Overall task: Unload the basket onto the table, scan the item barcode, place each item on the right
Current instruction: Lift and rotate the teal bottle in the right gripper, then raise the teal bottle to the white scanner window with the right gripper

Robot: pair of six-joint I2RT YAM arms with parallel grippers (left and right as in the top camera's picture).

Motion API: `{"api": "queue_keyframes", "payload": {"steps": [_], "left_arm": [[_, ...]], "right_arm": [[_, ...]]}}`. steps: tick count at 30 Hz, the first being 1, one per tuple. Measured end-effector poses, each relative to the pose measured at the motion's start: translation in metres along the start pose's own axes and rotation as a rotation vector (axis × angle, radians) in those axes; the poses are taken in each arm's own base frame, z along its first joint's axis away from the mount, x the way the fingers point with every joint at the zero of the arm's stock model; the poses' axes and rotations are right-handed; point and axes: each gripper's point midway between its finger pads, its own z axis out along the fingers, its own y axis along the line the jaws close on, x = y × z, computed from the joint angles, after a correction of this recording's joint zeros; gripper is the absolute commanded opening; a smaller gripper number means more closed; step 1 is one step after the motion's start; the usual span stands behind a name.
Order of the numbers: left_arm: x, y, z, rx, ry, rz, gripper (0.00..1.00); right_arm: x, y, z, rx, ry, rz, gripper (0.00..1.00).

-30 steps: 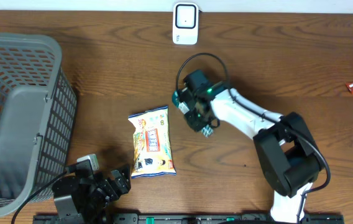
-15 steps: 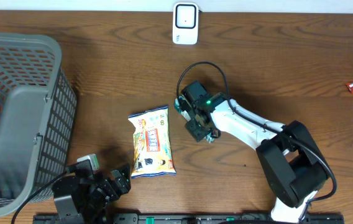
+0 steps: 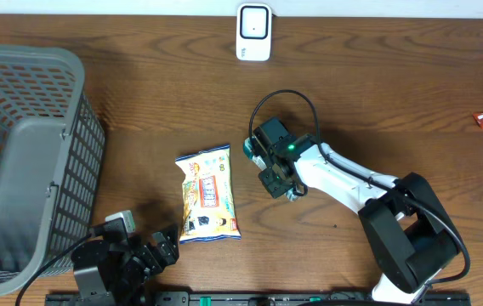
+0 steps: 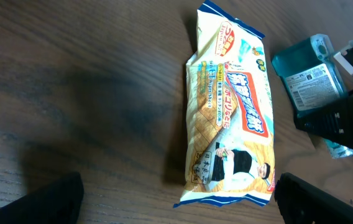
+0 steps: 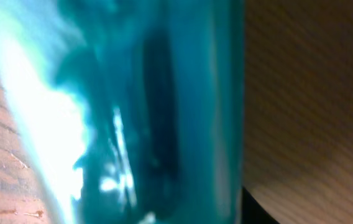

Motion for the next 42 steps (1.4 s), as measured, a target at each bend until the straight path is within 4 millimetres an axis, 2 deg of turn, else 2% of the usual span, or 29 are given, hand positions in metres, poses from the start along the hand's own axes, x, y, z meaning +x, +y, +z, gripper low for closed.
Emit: {"api": "queue_keyframes", "payload": {"steps": [7,10,15,22,28,32,37,42], "left_arm": [[0.000,0.000,0.000,0.000,0.000,0.000,0.98],[0.000,0.000,0.000,0.000,0.000,0.000,0.99],[0.000,0.000,0.000,0.000,0.000,0.000,0.98],[0.000,0.000,0.000,0.000,0.000,0.000,0.98],[0.000,0.000,0.000,0.000,0.000,0.000,0.98],[0.000,0.000,0.000,0.000,0.000,0.000,0.99],[0.000,0.000,0.000,0.000,0.000,0.000,0.99],[0.000,0.000,0.000,0.000,0.000,0.000,0.98]], "right_arm": [[-0.006,0.002,-0.004,-0.062,-0.003,0.058,0.01],[-0.013,0.008,-0.007,-0.195,-0.008,0.097,0.01],[-0.031,0.034,-0.013,-0.506,-0.070,0.123,0.01],[-0.040,0.057,-0.020,-0.744,-0.120,0.121,0.01],[-0.062,0.071,-0.041,-0.884,-0.240,0.054,0.01],[-0.076,0.083,-0.064,-1.014,-0.340,-0.024,0.01],[-0.073,0.096,-0.092,-1.190,-0.361,-0.071,0.01],[-0.066,0.089,-0.110,-1.301,-0.348,-0.039,0.01]]}}
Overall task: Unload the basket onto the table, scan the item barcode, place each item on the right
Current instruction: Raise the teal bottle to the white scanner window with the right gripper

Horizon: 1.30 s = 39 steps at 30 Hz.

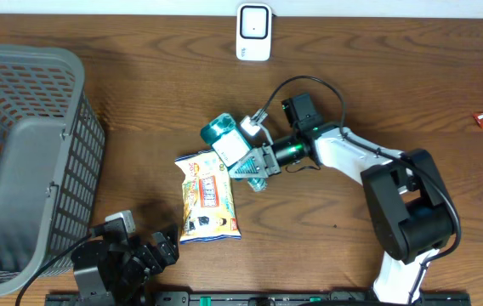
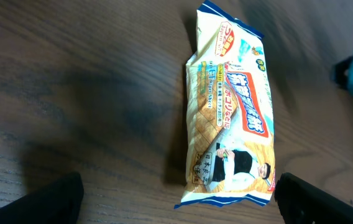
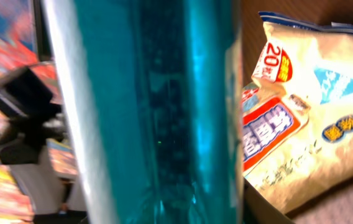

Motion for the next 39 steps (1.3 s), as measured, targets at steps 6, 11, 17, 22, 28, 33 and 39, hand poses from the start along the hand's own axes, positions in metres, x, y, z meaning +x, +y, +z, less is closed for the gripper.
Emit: {"api": "queue_keyframes", "payload": {"steps": [6,11,17,22,28,33,39], "left_arm": [[0.000,0.000,0.000,0.000,0.000,0.000,0.98],[0.000,0.000,0.000,0.000,0.000,0.000,0.98],[0.000,0.000,0.000,0.000,0.000,0.000,0.99],[0.000,0.000,0.000,0.000,0.000,0.000,0.98],[0.000,0.000,0.000,0.000,0.000,0.000,0.99],[0.000,0.000,0.000,0.000,0.000,0.000,0.98],[0.000,0.000,0.000,0.000,0.000,0.000,0.98]], "right_arm": [[0.001,0.022,-0.022,0.010,-0.026,0.062,0.01],[0.016,0.072,-0.036,0.087,-0.003,0.027,0.01],[0.038,0.113,-0.050,0.194,0.023,-0.045,0.01],[0.052,0.130,-0.055,0.225,0.042,-0.084,0.01],[0.054,0.137,-0.057,0.236,0.044,-0.144,0.01],[0.053,0.127,-0.060,0.299,0.057,-0.205,0.01],[0.037,0.092,-0.071,0.519,0.076,-0.334,0.01]]}}
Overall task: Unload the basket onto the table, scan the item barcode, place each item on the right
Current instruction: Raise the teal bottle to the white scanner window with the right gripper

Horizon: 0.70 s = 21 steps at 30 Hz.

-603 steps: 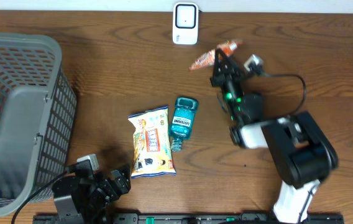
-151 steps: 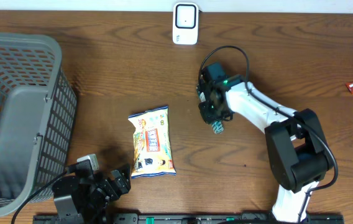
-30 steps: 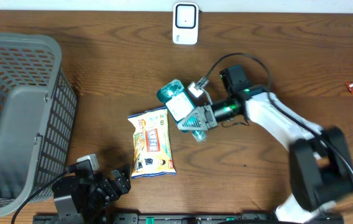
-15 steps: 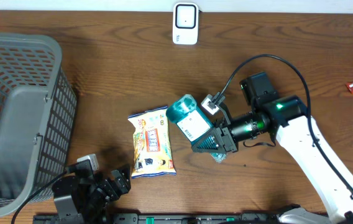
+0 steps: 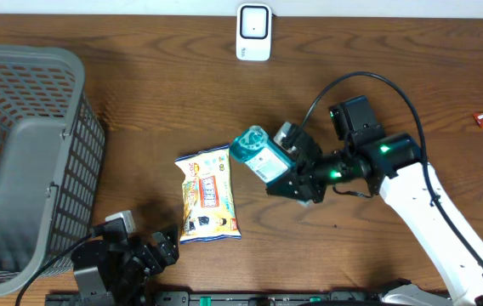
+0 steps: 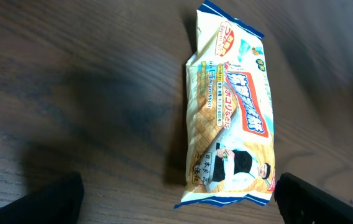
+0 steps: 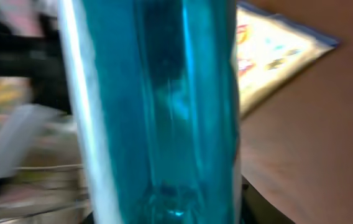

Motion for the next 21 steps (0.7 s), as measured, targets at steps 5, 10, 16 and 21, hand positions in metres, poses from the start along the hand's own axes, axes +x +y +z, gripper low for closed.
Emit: {"api": "queue_keyframes", "payload": {"steps": [5,10,16,21], "left_arm": [[0.000,0.000,0.000,0.000,0.000,0.000,0.98],[0.000,0.000,0.000,0.000,0.000,0.000,0.98],[0.000,0.000,0.000,0.000,0.000,0.000,0.99],[0.000,0.000,0.000,0.000,0.000,0.000,0.98]], "right_arm": [[-0.022,-0.034,0.002,0.197,-0.040,-0.110,0.01],[-0.053,-0.080,0.000,0.397,-0.120,-0.137,0.01],[-0.077,-0.140,0.013,0.557,-0.194,-0.121,0.01],[-0.078,-0.179,0.025,0.652,-0.193,-0.094,0.02]]}}
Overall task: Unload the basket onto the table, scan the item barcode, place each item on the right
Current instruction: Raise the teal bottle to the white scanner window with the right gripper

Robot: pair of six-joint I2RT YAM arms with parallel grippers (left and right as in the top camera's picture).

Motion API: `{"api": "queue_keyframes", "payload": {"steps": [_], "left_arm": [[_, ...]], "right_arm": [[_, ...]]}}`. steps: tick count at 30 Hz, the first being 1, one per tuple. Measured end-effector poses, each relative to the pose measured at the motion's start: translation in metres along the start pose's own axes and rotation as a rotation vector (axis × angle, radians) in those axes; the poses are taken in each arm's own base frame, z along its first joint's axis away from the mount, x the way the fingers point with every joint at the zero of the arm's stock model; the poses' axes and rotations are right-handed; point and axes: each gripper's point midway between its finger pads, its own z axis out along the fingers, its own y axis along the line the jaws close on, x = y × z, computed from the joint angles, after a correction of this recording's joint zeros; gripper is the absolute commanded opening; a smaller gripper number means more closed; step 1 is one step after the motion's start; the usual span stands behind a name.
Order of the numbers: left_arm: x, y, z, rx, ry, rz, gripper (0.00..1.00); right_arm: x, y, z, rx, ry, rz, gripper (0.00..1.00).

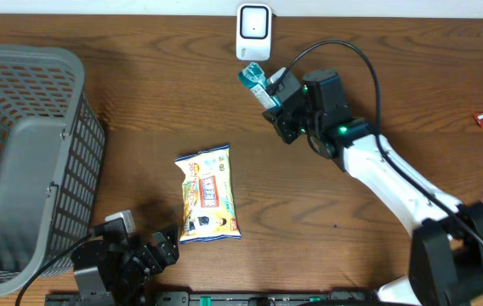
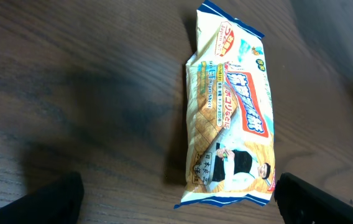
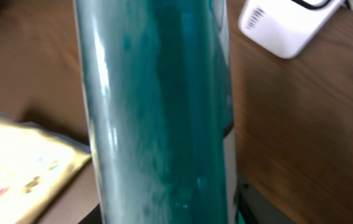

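A teal bottle with a white label (image 1: 258, 83) is held off the table just below the white barcode scanner (image 1: 253, 32), with my right gripper (image 1: 279, 104) shut on it. In the right wrist view the bottle (image 3: 158, 112) fills the middle, and the scanner (image 3: 288, 25) shows at the top right. My left gripper (image 2: 176, 208) rests open at the table's front edge, with its dark fingertips (image 2: 49, 199) in the bottom corners of the left wrist view. A yellow snack bag (image 2: 229, 118) lies flat just ahead of it.
A grey mesh basket (image 1: 20, 170) stands at the left. The snack bag (image 1: 209, 194) lies at mid-table. Small packets lie at the right edge. Bare wood lies between the bag and the right arm.
My right gripper has carried the teal bottle from mid-table, right of the snack bag, to the back of the table just below the scanner. The left arm and the bag have not moved.
At first my right gripper was on the bottle low at the table, right of the snack bag. Then it held the bottle tilted by the bag's top edge. Later the bottle was raised right of the bag, and now it is by the scanner.
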Motion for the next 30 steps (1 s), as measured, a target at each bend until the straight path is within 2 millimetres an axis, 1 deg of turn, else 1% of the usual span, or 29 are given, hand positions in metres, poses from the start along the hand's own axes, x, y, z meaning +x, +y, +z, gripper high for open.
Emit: {"api": "queue_keyframes", "payload": {"steps": [2,4,6,8,9,12,13,15,16,20,24,30], "left_arm": [[0.000,0.000,0.000,0.000,0.000,0.000,0.99],[0.000,0.000,0.000,0.000,0.000,0.000,0.99],[0.000,0.000,0.000,0.000,0.000,0.000,0.98],[0.000,0.000,0.000,0.000,0.000,0.000,0.98],[0.000,0.000,0.000,0.000,0.000,0.000,0.99],[0.000,0.000,0.000,0.000,0.000,0.000,0.98],[0.000,0.000,0.000,0.000,0.000,0.000,0.98],[0.000,0.000,0.000,0.000,0.000,0.000,0.98],[0.000,0.000,0.000,0.000,0.000,0.000,0.98],[0.000,0.000,0.000,0.000,0.000,0.000,0.98],[0.000,0.000,0.000,0.000,0.000,0.000,0.98],[0.000,0.000,0.000,0.000,0.000,0.000,0.98]], "right_arm": [[0.000,-0.010,0.014,0.033,0.016,0.000,0.02],[-0.007,-0.020,0.028,0.063,0.022,-0.011,0.01],[-0.020,-0.032,0.041,0.099,0.014,-0.028,0.01],[-0.037,-0.048,0.055,0.149,-0.001,-0.048,0.01],[-0.046,-0.057,0.062,0.181,-0.010,-0.062,0.02],[-0.066,-0.080,0.079,0.268,-0.022,-0.105,0.02],[-0.075,-0.091,0.087,0.309,-0.027,-0.128,0.02],[-0.081,-0.103,0.098,0.358,-0.021,-0.159,0.02],[-0.089,-0.111,0.104,0.391,-0.030,-0.181,0.03],[-0.103,-0.132,0.124,0.468,-0.046,-0.218,0.03],[-0.108,-0.143,0.135,0.506,-0.060,-0.241,0.02],[-0.108,-0.149,0.136,0.528,-0.043,-0.290,0.02]]}}
